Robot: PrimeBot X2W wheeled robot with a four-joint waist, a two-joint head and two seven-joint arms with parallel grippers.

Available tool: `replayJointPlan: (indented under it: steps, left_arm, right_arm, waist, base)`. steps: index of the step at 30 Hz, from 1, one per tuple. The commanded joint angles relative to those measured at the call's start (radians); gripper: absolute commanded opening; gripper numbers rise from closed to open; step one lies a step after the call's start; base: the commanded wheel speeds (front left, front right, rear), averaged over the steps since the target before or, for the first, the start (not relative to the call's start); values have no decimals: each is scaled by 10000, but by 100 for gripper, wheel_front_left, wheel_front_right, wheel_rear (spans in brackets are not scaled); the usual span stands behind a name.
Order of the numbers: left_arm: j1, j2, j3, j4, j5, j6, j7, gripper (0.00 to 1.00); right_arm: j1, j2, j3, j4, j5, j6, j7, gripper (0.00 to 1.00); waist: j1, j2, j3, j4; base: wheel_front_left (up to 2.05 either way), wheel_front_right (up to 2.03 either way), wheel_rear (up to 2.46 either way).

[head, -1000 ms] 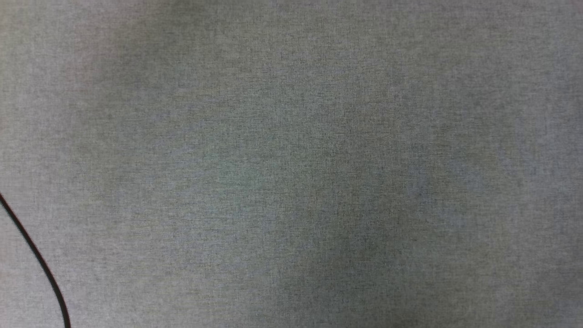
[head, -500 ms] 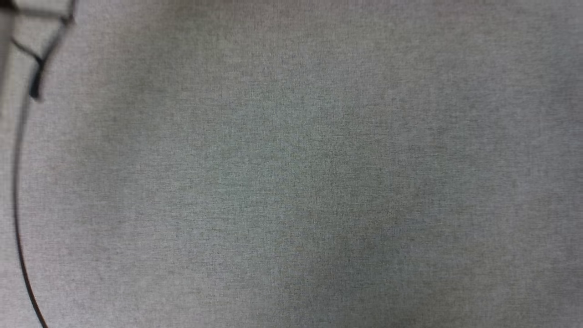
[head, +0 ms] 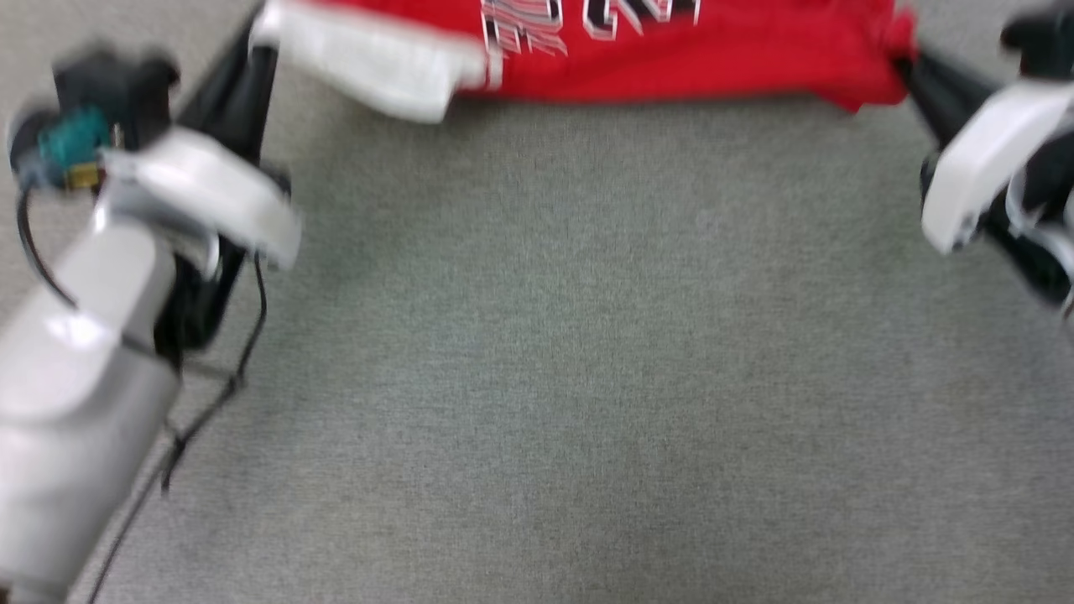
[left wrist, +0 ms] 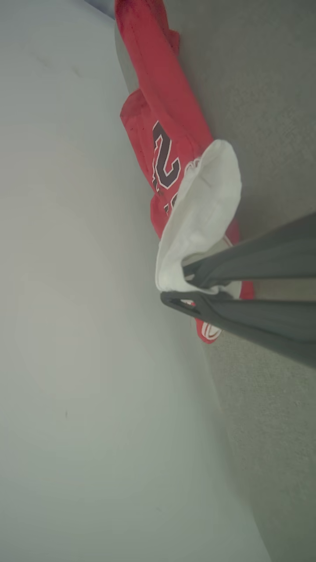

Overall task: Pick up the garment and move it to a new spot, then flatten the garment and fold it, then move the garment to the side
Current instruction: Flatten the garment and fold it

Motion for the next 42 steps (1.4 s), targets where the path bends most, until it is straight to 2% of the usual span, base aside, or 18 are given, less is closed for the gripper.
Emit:
replayJointPlan:
  steps: [1,8,14,21,31,34,37,42]
  left_arm:
    - [757,129,101,-148,-130,68,-92,0]
    - [3776,397,91,-912,-467,261,-152,0]
    - [6351,492,128,-2013,-803,915,-160,0]
    - [8774,661,-44,-3068,-1345,1648,-142,0]
    - [10570,717,-585,-3655,-1973,1857,326,0]
    - [10980,902,-711,-3767,-2112,1917,490,0]
    - [11139,1049,-781,-3929,-2213,1851,708,0]
    - [10711,1128,-592,-4044,-1910,1794,429,0]
  right_arm:
    - [588,-181,106,-163,255,-7,-114,0]
    - [2681,-772,604,-797,926,-7,-57,0]
    - [4443,-1182,663,-1460,1394,-7,-37,0]
    - [6577,-1673,257,-2392,1639,-7,131,0]
    - [9005,-2057,-762,-3388,1500,-7,597,0]
    - [9621,-2068,-1223,-3681,1418,-7,775,0]
    - [10160,-2001,-1720,-3956,1359,-7,975,0]
    - [10641,-1804,-2476,-4473,1111,-7,1300,0]
  waist:
    - [1,0,-537,-17]
    - [1,0,-1657,-73]
    - [1,0,-2588,-14]
    - [1,0,-3394,25]
    - [1,0,-3928,-84]
    - [1,0,-4007,-74]
    - [1,0,-4015,-63]
    - [1,0,-3935,-67]
  base:
    - [0,0,0]
    - [0,0,0]
    - [0,0,0]
    - [0,0,0]
    - [0,0,0]
    - [0,0,0]
    - [0,0,0]
    - [0,0,0]
